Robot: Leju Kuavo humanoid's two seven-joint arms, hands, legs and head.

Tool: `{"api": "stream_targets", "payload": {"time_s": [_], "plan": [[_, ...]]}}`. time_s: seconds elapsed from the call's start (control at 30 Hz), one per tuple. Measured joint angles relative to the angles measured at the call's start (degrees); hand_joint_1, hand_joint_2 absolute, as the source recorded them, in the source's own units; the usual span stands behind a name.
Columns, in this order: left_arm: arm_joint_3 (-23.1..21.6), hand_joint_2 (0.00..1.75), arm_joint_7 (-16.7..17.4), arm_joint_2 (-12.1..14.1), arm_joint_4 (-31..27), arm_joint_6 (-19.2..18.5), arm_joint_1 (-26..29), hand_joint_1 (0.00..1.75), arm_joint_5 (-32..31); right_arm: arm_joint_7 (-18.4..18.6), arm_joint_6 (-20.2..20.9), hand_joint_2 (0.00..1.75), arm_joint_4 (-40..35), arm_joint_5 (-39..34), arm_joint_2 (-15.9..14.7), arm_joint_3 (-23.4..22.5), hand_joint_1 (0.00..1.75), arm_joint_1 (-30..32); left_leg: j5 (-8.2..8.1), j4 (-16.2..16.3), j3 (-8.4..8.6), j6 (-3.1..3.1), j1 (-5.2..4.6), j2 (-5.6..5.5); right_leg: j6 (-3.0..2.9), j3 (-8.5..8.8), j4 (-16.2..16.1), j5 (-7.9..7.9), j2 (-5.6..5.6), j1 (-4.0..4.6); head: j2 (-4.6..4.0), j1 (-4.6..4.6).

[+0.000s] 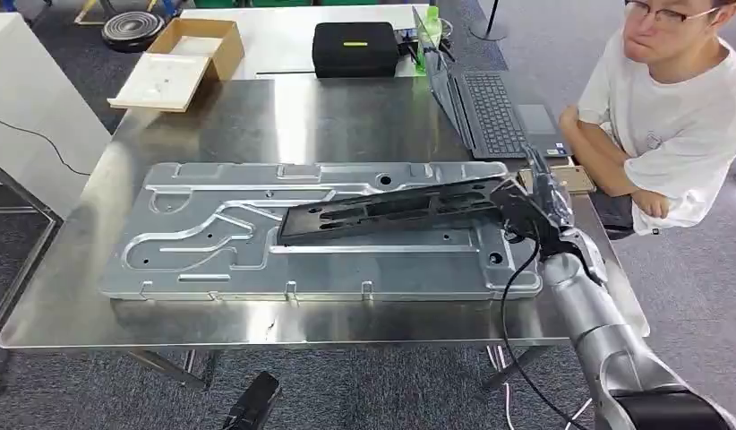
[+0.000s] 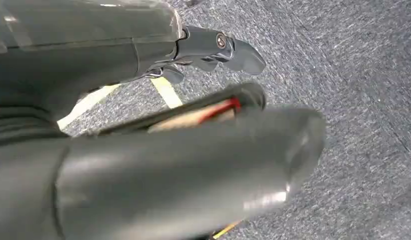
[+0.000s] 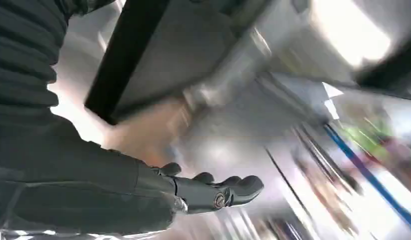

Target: Take the parts from the cabinet and place them on the table.

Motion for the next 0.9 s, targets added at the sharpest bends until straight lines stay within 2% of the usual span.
{"api": "stream_targets", "payload": {"time_s": [0.03,0.1,0.13,0.17,0.2,0.23,0.27,0.33,0.37,0.4,0.43,0.47,0.5,0.53,0.57,0.63,0.67,0.7,0.73,0.77,0.8,0.83,0.87,0.9], "plan": [[0.0,0.00,0.0,0.2,0.0,-0.2,-0.1,0.00,0.0,0.7,6.1,1.75,1.7,-2.6,-0.3,-0.7,0.00,-0.7,-0.55,-2.4,1.13,0.33,-0.27,-0.14,0.21,-0.19,0.2,-0.08,0.04,0.19,0.00,0.00],[0.0,0.00,0.0,0.2,0.0,-0.4,0.0,0.00,-0.1,1.1,13.5,1.75,4.2,-6.3,-1.6,-1.9,0.00,-1.6,-0.36,-3.1,1.30,0.31,-0.41,-0.11,0.91,-0.39,0.2,0.15,0.02,0.07,0.00,0.02],[0.0,0.00,0.0,0.3,0.0,-0.4,0.0,0.00,-0.1,1.0,15.3,1.75,5.3,-7.2,-2.2,-2.3,0.00,-2.1,-0.34,-3.1,1.30,0.39,-0.53,-0.12,1.14,-0.32,0.0,0.26,0.06,0.00,0.00,0.04],[0.0,0.00,0.0,0.4,0.0,-0.3,0.0,0.00,0.0,-0.3,16.0,1.75,6.5,-8.3,-2.7,-2.7,0.00,-2.3,-0.03,-3.6,1.42,0.79,-0.45,-0.11,1.55,-0.17,-0.2,0.41,0.10,0.06,0.00,0.02],[0.0,0.00,0.0,0.4,0.0,-0.3,0.0,0.00,0.0,-2.1,15.3,1.75,6.8,-9.4,-3.1,-3.0,0.00,-2.1,0.51,-4.4,1.89,1.27,0.03,0.08,1.80,-0.31,0.1,0.06,0.07,-0.14,0.00,0.04],[0.0,0.00,-0.1,0.4,0.0,-0.1,-0.1,0.00,0.2,-5.4,12.8,1.75,7.0,-10.1,-3.2,-3.4,0.00,-1.9,0.69,-4.7,2.00,1.36,-0.07,0.08,2.09,-0.88,1.4,-1.05,-0.06,-0.15,0.00,0.09],[0.0,0.00,-0.2,0.4,0.0,0.1,-0.1,0.00,0.2,-8.9,9.4,1.75,6.8,-10.3,-2.9,-3.7,0.00,-1.6,0.82,-4.7,1.93,1.59,-0.07,0.15,2.26,-2.35,4.4,-3.14,-0.10,-0.23,0.00,0.02],[0.0,0.00,-0.2,0.4,0.0,0.4,0.0,0.00,0.3,-14.9,0.8,1.75,3.8,-10.3,-1.8,-4.5,0.00,0.6,0.83,-4.7,1.89,1.61,-0.07,0.15,2.64,-5.99,12.6,-6.77,-0.11,-0.48,0.00,0.07],[0.0,0.00,-0.2,0.4,0.0,0.5,0.1,0.00,0.3,-16.6,-2.3,1.75,1.4,-9.8,-1.2,-4.7,0.00,2.2,0.78,-4.7,1.89,1.64,-0.06,0.16,2.84,-7.36,15.4,-7.37,-0.12,-0.71,0.00,0.09],[0.0,0.00,-0.2,0.4,0.0,0.6,0.2,0.00,0.3,-17.6,-6.0,1.75,-0.8,-7.8,-0.5,-4.8,0.00,3.6,0.73,-4.7,1.90,1.58,-0.03,0.14,2.98,-7.54,15.5,-6.68,-0.16,-1.00,0.00,0.07],[0.0,0.00,-0.2,0.4,0.0,0.6,0.2,0.00,0.2,-18.6,-11.2,1.75,-3.9,-4.3,0.1,-4.8,0.00,5.4,0.67,-4.6,1.90,1.49,0.02,0.14,3.13,-6.38,13.2,-4.87,-0.24,-1.29,0.00,0.07],[0.0,0.00,-0.2,0.3,0.0,0.6,0.2,0.00,0.2,-19.5,-15.8,1.75,-7.4,-1.0,0.7,-4.8,0.00,7.2,0.54,-4.4,1.91,1.30,0.09,0.06,3.29,-4.10,8.8,-2.48,-0.34,-1.58,0.00,0.09],[0.0,0.00,-0.2,0.3,0.0,0.6,0.2,0.00,0.2,-19.8,-18.6,1.75,-9.9,1.1,1.0,-4.8,0.00,8.0,0.33,-4.2,1.93,0.99,0.17,0.01,3.44,-1.61,4.1,-0.35,-0.47,-1.82,0.00,0.07],[0.0,0.00,-0.2,0.3,0.0,0.6,0.2,0.00,0.2,-19.9,-20.1,1.75,-11.9,2.2,1.4,-4.8,0.00,8.5,0.12,-4.0,1.87,0.62,0.18,0.03,3.54,-0.17,0.8,-0.41,-0.58,-1.97,0.00,0.09],[0.0,0.00,-0.1,0.3,0.0,0.7,0.1,0.00,0.2,-19.9,-20.8,1.75,-13.5,2.6,1.8,-4.8,0.00,8.8,-0.13,-3.5,1.64,0.14,-0.20,-0.06,3.04,0.24,0.0,-0.61,-0.26,-1.29,0.00,0.00],[0.0,0.00,-0.1,0.3,0.0,0.7,0.1,0.00,0.1,-20.1,-22.0,1.75,-16.2,3.7,2.0,-4.8,0.00,10.1,0.07,-3.9,1.74,-0.42,-0.07,-0.04,2.32,0.11,0.3,-0.61,-0.20,-0.98,0.00,0.00],[0.0,0.00,-0.1,0.3,0.0,0.7,0.1,0.00,0.1,-20.2,-24.2,1.75,-17.3,5.8,2.2,-4.8,0.00,10.6,0.10,-4.0,1.82,-0.84,0.10,-0.04,1.82,0.06,0.3,-0.54,-0.17,-0.75,0.00,0.07],[0.0,0.00,0.0,0.2,0.0,0.7,0.1,0.00,0.0,-20.3,-27.1,1.75,-18.2,9.1,2.3,-4.7,0.00,10.9,-0.20,-3.8,1.68,-1.20,0.19,-0.05,1.28,0.27,-0.1,-0.26,-0.16,-1.17,0.00,0.00],[-0.1,0.00,0.0,0.2,0.0,0.7,0.1,0.00,-0.1,-20.4,-30.1,1.75,-19.5,12.8,2.6,-4.6,0.00,11.0,-1.13,-2.7,1.35,-1.33,0.29,-0.06,0.99,0.36,-0.3,-0.19,-0.17,-1.12,0.00,0.04],[-0.1,0.00,0.1,0.2,0.0,0.7,0.0,0.00,-0.2,-20.5,-31.9,1.75,-20.5,16.1,2.9,-4.6,0.00,11.0,-3.07,0.2,0.04,-1.40,0.29,-0.04,0.62,0.35,-0.3,-0.21,-0.17,-1.03,0.00,-0.07],[-0.2,0.00,0.2,0.1,0.0,0.6,-0.1,0.00,-0.3,-20.9,-32.5,1.75,-21.7,19.2,3.4,-4.6,0.00,11.3,-5.35,4.6,-1.96,-1.45,0.35,-0.04,0.19,0.36,-0.3,-0.23,-0.19,-0.86,0.00,0.00],[-0.3,0.00,0.2,0.0,0.0,0.6,0.0,0.00,-0.5,-21.8,-32.8,1.75,-22.8,23.2,4.0,-4.7,0.00,11.9,-7.28,9.1,-4.10,-1.51,0.33,-0.03,0.03,0.35,-0.2,-0.24,-0.20,-0.63,0.00,-0.02],[-0.5,0.00,0.4,0.0,0.0,0.5,0.0,0.00,-0.7,-23.5,-32.9,1.75,-25.5,30.8,5.3,-5.9,0.00,13.0,-8.17,12.4,-5.67,-1.53,0.34,-0.03,-0.17,0.34,-0.2,-0.27,-0.14,-0.40,0.00,0.00],[-0.6,0.00,0.5,0.0,0.0,0.4,0.1,0.00,-1.0,-24.8,-33.0,1.75,-28.4,37.7,6.7,-7.6,0.00,14.2,-7.82,13.2,-6.06,-1.38,0.32,-0.03,-0.22,0.34,-0.2,-0.31,-0.01,-0.21,0.00,-0.02]]}}
